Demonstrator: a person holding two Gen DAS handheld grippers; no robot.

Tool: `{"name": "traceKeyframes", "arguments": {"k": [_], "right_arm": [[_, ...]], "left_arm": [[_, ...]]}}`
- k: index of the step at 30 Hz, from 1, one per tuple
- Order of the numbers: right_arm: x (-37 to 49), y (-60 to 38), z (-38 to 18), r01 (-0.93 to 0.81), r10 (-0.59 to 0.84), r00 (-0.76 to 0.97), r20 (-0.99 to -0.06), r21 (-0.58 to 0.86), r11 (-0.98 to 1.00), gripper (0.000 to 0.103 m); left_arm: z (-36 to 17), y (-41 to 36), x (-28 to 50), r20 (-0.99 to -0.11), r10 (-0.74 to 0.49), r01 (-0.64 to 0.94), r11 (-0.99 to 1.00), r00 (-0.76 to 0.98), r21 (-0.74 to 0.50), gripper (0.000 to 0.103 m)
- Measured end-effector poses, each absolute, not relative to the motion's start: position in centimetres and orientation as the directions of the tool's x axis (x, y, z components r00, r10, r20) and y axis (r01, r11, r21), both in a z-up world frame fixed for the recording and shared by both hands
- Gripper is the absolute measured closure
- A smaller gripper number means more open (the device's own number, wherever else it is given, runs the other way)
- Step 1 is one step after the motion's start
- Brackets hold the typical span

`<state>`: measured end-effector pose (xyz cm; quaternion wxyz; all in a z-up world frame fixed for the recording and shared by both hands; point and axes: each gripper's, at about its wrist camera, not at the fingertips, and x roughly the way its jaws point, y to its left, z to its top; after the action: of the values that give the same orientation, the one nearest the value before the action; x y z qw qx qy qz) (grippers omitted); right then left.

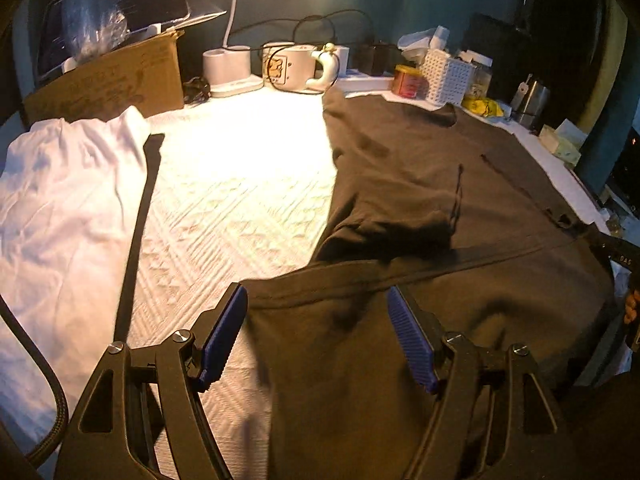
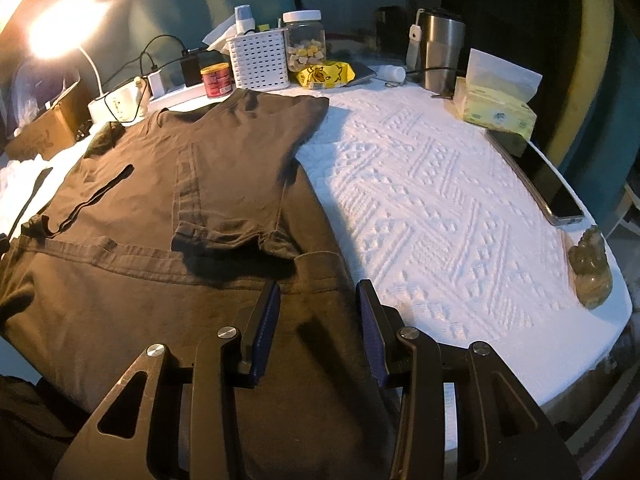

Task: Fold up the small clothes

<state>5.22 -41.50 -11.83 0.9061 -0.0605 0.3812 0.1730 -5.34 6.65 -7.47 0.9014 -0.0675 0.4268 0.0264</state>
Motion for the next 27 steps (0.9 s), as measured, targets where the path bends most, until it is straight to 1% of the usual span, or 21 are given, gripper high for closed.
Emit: {"name": "traceKeyframes", "arguments": {"k": [2,3,4,5,7,8,9,10,13,14,15,16,18,21,27], "right_arm": [[5.1,-41.3,-11.9,-0.361,0.267,0.649,-0.713,0.021,0.932,0.061],[5.1,-41.2,-11.9,-0.361,0.266,0.648,-0.714,0.019,0.932,0.067],[5.0,-41.1,-12.0,-0.362,0.264,0.649,-0.714,0.015,0.932,0.081],[5.0,-41.0,-12.0,-0.361,0.258,0.649,-0.716,0.009,0.933,0.084],[4.9,-40.8,-12.1,-0.359,0.247,0.648,-0.721,-0.003,0.933,0.086],[4.7,-40.7,-12.2,-0.361,0.245,0.647,-0.722,-0.008,0.932,0.089],[4.7,-40.5,-12.2,-0.361,0.237,0.649,-0.723,-0.019,0.932,0.092],[4.6,-40.5,-12.2,-0.358,0.230,0.652,-0.722,-0.027,0.933,0.093],[4.2,-40.3,-11.9,-0.359,0.220,0.661,-0.717,-0.044,0.932,0.095],[4.0,-40.1,-11.8,-0.362,0.217,0.664,-0.715,-0.055,0.930,0.095],[3.8,-40.0,-11.7,-0.366,0.215,0.666,-0.714,-0.062,0.928,0.095],[3.7,-40.0,-11.7,-0.369,0.216,0.666,-0.713,-0.063,0.927,0.095],[3.4,-39.9,-11.6,-0.370,0.218,0.668,-0.711,-0.064,0.927,0.096],[2.9,-39.9,-11.3,-0.372,0.221,0.676,-0.703,-0.066,0.926,0.096],[2.0,-40.3,-10.0,-0.358,0.219,0.703,-0.677,-0.071,0.931,0.096]], "left_arm": [[-8.0,6.9,-5.5,-0.783,-0.002,-0.110,0.990,0.622,-0.090,0.031],[-8.1,7.0,-5.5,-0.784,-0.001,-0.112,0.990,0.621,-0.090,0.031],[-8.2,7.1,-5.6,-0.785,-0.003,-0.113,0.989,0.619,-0.094,0.031],[-8.4,7.2,-5.7,-0.785,-0.004,-0.114,0.989,0.619,-0.095,0.031],[-8.6,7.3,-5.8,-0.781,-0.004,-0.114,0.989,0.625,-0.097,0.031],[-8.8,7.3,-5.8,-0.778,-0.008,-0.112,0.988,0.628,-0.101,0.035],[-9.0,7.4,-5.8,-0.781,-0.013,-0.110,0.988,0.625,-0.105,0.042],[-9.2,7.4,-5.7,-0.784,-0.015,-0.108,0.989,0.620,-0.105,0.045],[-9.3,6.8,-5.8,-0.783,-0.014,-0.084,0.993,0.622,-0.085,0.061],[-9.3,6.6,-5.9,-0.782,-0.028,-0.069,0.994,0.623,-0.090,0.068],[-9.3,6.5,-5.9,-0.780,-0.033,-0.062,0.994,0.625,-0.091,0.074],[-9.3,6.4,-5.9,-0.778,-0.035,-0.057,0.994,0.627,-0.090,0.078],[-9.2,6.2,-6.2,-0.772,-0.039,-0.045,0.995,0.634,-0.087,0.090],[-8.6,5.8,-6.5,-0.759,-0.033,-0.036,0.997,0.651,-0.074,0.093],[-6.3,5.1,-7.5,-0.723,-0.028,-0.020,0.998,0.691,-0.057,0.094]]}}
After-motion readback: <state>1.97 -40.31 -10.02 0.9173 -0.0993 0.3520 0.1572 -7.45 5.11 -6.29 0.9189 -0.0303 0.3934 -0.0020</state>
